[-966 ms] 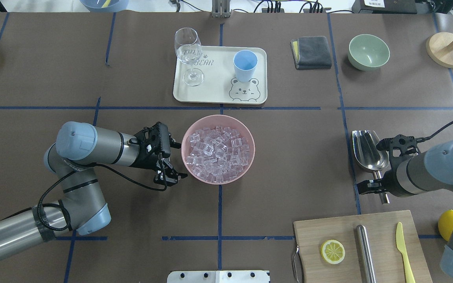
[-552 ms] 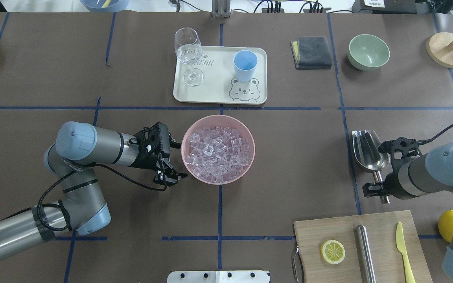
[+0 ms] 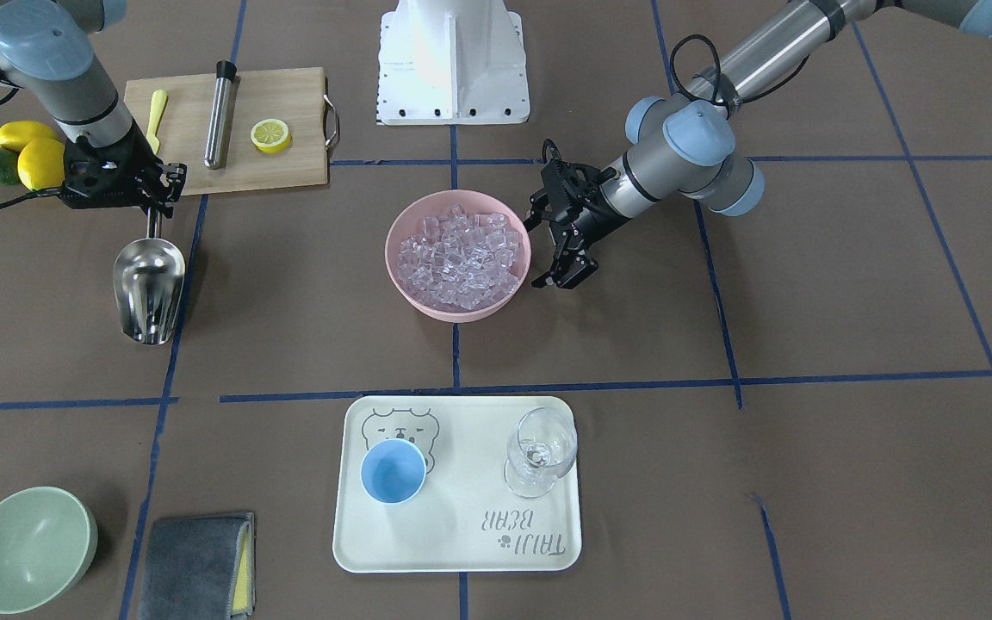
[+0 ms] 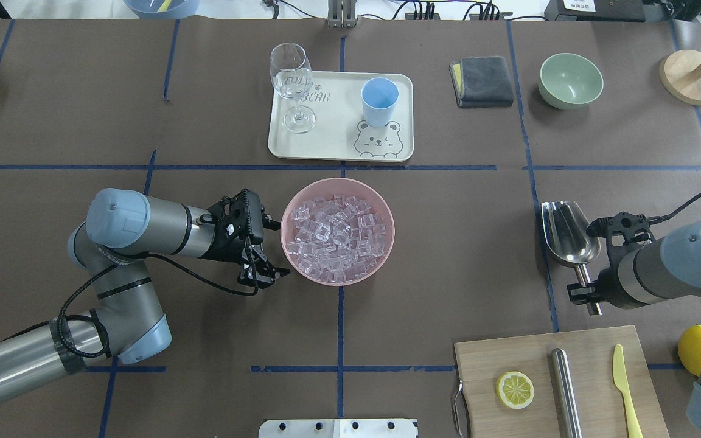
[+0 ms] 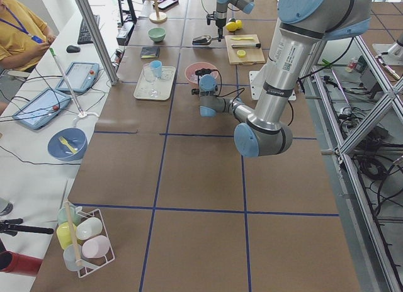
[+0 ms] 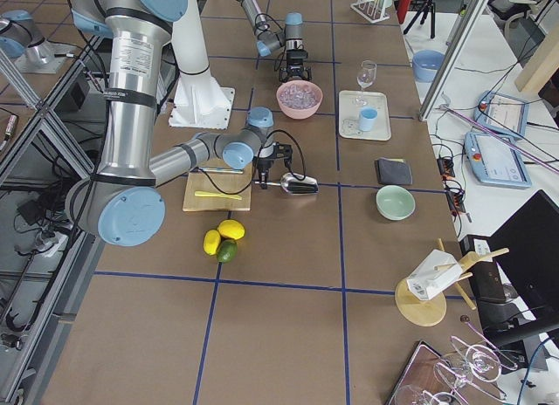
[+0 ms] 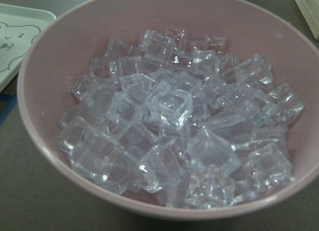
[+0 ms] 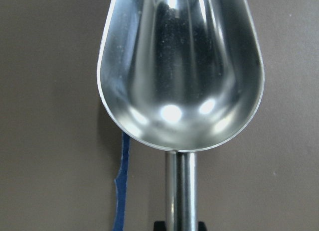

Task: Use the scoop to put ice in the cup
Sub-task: 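Lift the scoop with the right gripper and bring it over the bowl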

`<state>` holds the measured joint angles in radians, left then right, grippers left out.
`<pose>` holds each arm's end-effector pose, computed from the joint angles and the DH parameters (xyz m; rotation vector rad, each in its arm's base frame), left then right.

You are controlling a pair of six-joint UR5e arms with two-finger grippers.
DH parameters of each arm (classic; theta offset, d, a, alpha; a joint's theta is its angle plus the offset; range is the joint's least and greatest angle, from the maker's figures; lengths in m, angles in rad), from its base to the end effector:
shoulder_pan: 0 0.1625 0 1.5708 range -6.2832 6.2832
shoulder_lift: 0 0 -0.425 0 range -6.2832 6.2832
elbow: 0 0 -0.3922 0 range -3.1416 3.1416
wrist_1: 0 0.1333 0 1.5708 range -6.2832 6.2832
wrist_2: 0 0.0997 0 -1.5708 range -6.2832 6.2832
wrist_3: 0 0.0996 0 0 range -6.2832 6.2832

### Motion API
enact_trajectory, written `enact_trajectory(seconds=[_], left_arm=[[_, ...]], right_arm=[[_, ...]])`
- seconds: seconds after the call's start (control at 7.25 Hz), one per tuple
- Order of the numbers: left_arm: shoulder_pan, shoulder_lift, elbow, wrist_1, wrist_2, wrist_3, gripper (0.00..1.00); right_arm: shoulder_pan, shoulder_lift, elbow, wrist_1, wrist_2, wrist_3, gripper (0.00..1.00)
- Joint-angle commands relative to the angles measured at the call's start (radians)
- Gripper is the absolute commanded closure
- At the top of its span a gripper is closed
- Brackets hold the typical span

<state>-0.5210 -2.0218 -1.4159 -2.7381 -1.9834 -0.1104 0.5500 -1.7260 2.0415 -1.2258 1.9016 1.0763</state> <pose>0.5275 -0.4104 0.3412 1.0800 1.1323 1.0525 -0.3255 -0.3180 0.4739 0.0502 -0.7258 -0.0562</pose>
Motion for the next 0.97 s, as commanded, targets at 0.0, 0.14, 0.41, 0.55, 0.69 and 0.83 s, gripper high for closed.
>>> enact_trajectory(seconds=[0.0,0.14,0.41,0.55,0.69,0.83], left_arm=[[-0.001,0.000,0.000,0.000,0.000,0.000,0.00],[-0.001,0.000,0.000,0.000,0.000,0.000,0.00],[-0.001,-0.002,0.000,-0.002,0.000,-0.002,0.00],[0.001,-0.002,0.000,-0.002,0.000,-0.003,0.00],[0.001,-0.002,0.000,-0.002,0.000,-0.005,0.00],[-0.001,-0.002,0.000,-0.002,0.000,-0.003,0.00]], right_arm=[[-0.022,0.012,0.067,-0.082,0.002,-0.036,1.00],[-0.022,0.064,0.098,-0.177,-0.009,-0.173,1.00],[-0.018,0.207,0.152,-0.404,-0.059,-0.470,1.00],[-0.037,0.292,0.160,-0.466,-0.100,-0.575,1.00],[-0.038,0.356,0.161,-0.504,-0.102,-0.673,1.00],[-0.032,0.417,0.166,-0.547,-0.101,-0.732,1.00]])
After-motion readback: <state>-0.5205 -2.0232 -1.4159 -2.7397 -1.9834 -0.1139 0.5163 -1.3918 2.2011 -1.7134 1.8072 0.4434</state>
